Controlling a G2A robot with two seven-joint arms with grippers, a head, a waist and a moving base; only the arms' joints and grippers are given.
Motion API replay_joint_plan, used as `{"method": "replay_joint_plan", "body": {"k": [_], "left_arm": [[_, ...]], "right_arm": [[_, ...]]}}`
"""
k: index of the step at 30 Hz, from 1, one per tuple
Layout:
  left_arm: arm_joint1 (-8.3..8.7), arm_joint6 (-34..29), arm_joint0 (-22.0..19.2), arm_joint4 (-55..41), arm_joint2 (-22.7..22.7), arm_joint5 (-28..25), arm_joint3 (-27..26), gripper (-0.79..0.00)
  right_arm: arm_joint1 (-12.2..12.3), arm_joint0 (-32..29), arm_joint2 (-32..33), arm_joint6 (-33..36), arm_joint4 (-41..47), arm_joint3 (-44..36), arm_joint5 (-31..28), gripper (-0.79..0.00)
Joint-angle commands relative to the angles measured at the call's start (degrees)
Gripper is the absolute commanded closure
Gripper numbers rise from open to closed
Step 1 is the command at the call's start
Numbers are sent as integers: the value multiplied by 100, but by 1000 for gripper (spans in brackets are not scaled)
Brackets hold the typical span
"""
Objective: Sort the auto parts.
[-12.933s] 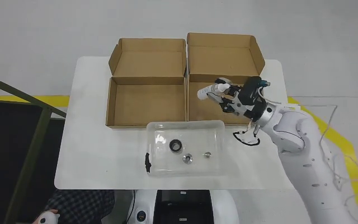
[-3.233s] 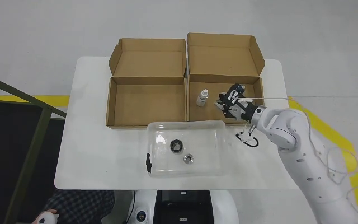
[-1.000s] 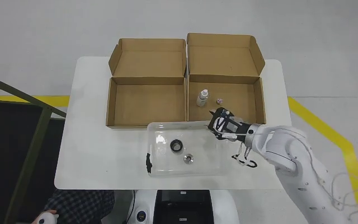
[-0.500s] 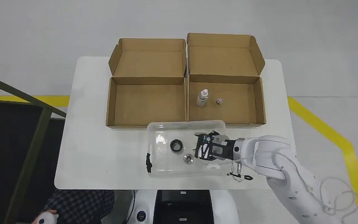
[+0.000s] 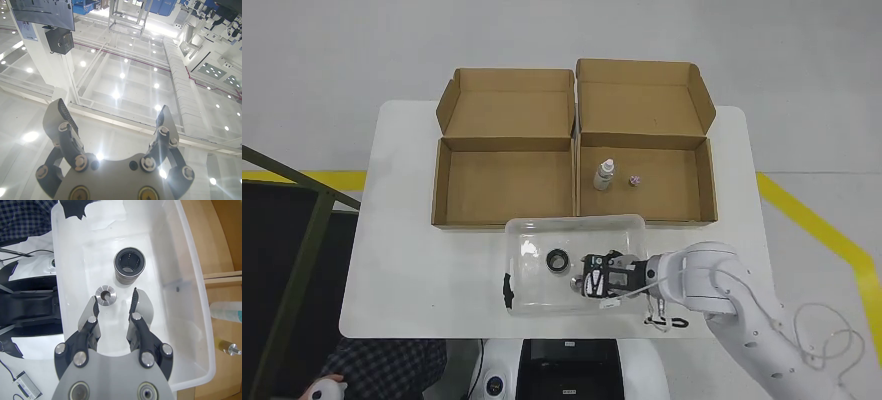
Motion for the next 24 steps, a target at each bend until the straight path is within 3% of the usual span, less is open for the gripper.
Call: {"method": "replay_joint_plan", "body": {"k": [1, 24], "left_arm": [[0, 0, 0, 0, 0, 0, 0, -785], [0, 0, 0, 0, 0, 0, 0, -785]], "right_arm": [[-5, 71, -49, 31, 70, 89, 7, -336], [-69, 697, -752, 304, 584, 799, 22, -357]]}}
